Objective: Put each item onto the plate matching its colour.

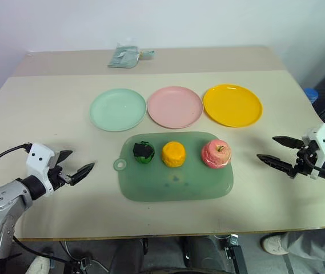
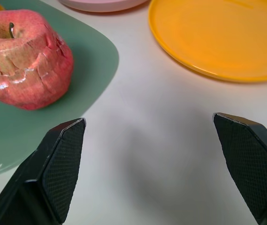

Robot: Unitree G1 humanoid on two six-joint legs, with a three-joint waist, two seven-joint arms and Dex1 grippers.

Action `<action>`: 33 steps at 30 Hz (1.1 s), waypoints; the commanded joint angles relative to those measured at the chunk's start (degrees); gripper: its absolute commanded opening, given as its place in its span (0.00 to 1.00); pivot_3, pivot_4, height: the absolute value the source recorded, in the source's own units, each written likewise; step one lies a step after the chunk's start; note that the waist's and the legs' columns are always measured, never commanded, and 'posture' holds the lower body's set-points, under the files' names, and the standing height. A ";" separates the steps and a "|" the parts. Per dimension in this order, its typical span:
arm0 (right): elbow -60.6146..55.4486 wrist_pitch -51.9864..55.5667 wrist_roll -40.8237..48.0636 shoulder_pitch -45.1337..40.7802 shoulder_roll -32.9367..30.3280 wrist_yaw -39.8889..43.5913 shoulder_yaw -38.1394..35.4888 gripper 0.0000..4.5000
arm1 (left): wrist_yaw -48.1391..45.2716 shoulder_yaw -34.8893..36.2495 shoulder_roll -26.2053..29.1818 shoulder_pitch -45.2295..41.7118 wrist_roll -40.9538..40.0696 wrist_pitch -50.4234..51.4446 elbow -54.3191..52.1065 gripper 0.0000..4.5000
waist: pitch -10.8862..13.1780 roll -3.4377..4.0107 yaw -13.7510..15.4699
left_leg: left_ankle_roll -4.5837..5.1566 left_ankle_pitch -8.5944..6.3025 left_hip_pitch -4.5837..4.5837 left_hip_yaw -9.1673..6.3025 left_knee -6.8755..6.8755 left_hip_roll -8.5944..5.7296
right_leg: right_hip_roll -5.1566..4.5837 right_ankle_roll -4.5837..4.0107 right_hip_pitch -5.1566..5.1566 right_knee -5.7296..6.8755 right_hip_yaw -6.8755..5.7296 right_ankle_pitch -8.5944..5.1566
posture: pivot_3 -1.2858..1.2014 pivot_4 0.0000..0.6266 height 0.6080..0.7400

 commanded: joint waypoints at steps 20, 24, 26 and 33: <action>-10.63 1.25 3.85 4.04 3.94 -4.47 -5.98 0.98 | -8.68 -15.02 1.59 -21.86 -7.19 5.48 -1.11 1.00 | 0.00 0.03 0.22 | -0.01 0.00 -0.01 -0.08 0.08 -0.16 | 0.02 0.01 0.08 0.01 -0.08 0.01 | 0.52 0.24 1.00; -22.59 6.50 9.01 10.74 3.68 -4.49 -9.71 0.98 | -15.85 -25.66 2.40 -30.23 0.41 0.49 7.86 1.00 | 0.00 0.08 0.02 | 0.00 0.00 0.00 -0.09 0.04 -0.13 | 0.19 0.00 0.06 0.02 -0.09 0.00 | 0.52 0.24 1.00; -26.98 8.24 10.60 12.66 4.42 -5.82 -10.21 0.98 | -18.48 -29.21 1.39 -33.40 3.03 -1.86 11.94 1.00 | 0.00 0.07 -0.09 | 0.00 0.00 0.00 -0.07 0.05 -0.13 | 0.23 -0.01 0.08 0.02 -0.09 0.00 | 0.52 0.24 1.00; -33.66 10.50 12.07 15.75 7.24 -10.11 -9.61 1.00 | -22.72 -36.44 -2.79 -40.34 10.92 -7.47 23.65 0.80 | 0.02 0.03 0.18 | 0.00 0.00 -0.03 -0.08 0.09 -0.16 | 0.19 0.00 0.08 0.01 -0.10 0.00 | 0.52 0.24 1.00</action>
